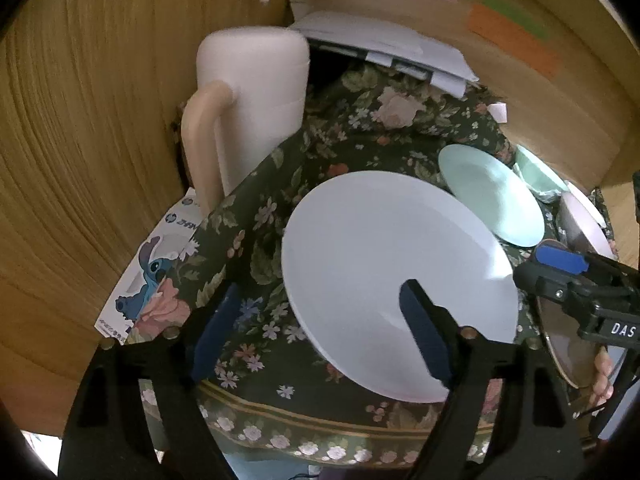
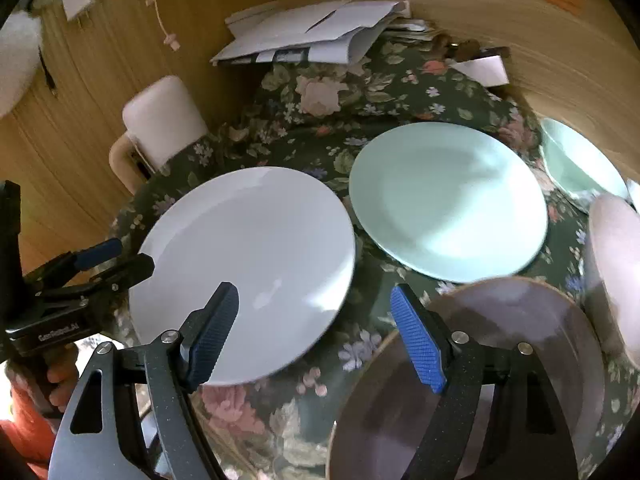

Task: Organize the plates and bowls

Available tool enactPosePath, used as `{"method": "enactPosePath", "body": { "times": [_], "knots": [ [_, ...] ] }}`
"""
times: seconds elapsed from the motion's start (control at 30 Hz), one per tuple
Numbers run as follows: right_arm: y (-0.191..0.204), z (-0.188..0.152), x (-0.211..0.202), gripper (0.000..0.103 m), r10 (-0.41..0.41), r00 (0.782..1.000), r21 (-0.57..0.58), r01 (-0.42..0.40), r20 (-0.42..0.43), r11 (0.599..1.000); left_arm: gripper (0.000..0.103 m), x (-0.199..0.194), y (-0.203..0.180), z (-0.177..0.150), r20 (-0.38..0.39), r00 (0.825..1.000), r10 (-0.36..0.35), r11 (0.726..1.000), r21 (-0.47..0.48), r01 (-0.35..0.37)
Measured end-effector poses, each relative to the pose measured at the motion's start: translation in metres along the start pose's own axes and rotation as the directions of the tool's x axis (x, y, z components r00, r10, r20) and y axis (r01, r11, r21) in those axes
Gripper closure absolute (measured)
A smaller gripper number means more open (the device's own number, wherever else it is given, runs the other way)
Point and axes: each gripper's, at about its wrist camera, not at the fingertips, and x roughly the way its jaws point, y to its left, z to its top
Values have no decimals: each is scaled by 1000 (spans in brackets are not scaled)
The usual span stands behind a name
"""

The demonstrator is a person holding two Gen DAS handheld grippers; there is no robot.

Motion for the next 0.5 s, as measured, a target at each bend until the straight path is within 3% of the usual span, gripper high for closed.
{"method": "enactPosePath", "body": {
  "times": [0.23,0.3,0.5],
  "knots": [
    [2,11,20,31,-29,999,-39,28,-22,999,42,12,8,0,-41,999,-28,999,-23,27],
    [-2,12,24,43,-23,999,-20,22,-34,1000,49,15,9,1,-50,998,-35,999,-31,34],
    [-11,14,33,58,11,997,39,-8,-70,999,61,22,8,4,-74,995,-60,997,-42,58]
  ]
}}
